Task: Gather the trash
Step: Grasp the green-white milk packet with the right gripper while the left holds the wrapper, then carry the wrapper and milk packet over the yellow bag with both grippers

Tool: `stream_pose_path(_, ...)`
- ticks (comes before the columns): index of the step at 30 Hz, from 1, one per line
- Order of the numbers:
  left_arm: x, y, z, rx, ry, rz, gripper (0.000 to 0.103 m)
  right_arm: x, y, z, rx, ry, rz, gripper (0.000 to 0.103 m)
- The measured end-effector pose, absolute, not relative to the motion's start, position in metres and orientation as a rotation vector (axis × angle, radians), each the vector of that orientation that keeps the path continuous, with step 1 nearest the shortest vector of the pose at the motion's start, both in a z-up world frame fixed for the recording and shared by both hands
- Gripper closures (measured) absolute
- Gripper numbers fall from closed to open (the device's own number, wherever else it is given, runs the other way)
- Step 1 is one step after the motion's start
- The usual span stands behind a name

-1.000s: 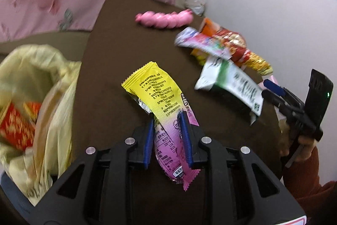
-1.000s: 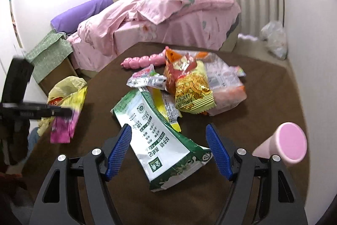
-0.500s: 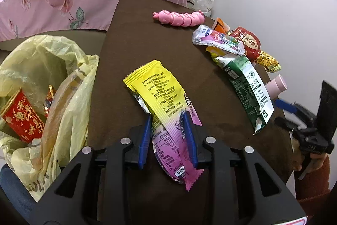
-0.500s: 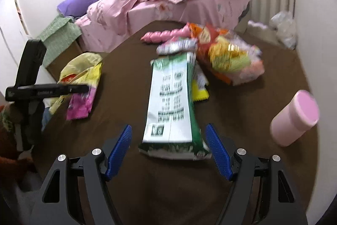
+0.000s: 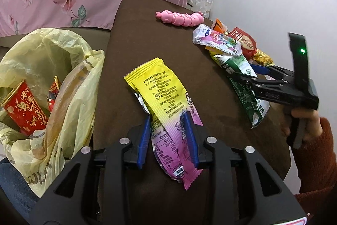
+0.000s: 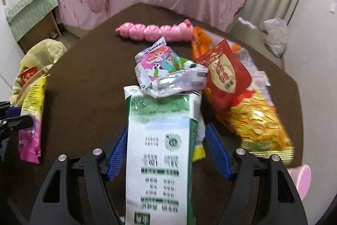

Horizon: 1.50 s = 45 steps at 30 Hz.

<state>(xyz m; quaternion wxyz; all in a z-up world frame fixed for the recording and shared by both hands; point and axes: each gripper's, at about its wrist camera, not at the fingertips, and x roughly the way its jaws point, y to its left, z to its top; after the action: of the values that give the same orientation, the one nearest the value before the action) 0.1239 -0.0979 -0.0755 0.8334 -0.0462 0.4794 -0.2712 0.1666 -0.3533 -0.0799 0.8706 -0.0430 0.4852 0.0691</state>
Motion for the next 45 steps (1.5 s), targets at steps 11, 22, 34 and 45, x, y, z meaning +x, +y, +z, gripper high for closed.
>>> stream_pose_path(11,0.125,-0.089,-0.072,-0.156,1.001,-0.577,0.06,0.116,-0.354,-0.024,-0.002,0.813,0.201,0.045)
stream_pose_path(22,0.149,-0.102,-0.071,-0.197,1.041,-0.516,0.059,0.077,-0.361,-0.037,0.015,0.834,0.186,0.045)
stream_pose_path(34,0.132,-0.11,-0.077,-0.139,1.032,-0.533,0.059,0.061,-0.364,-0.081,0.031,0.905,0.216,0.044)
stream_pose_path(45,0.13,-0.102,-0.074,-0.145,1.013,-0.527,0.059,0.075,-0.358,-0.079,-0.028,0.998,0.141,0.043)
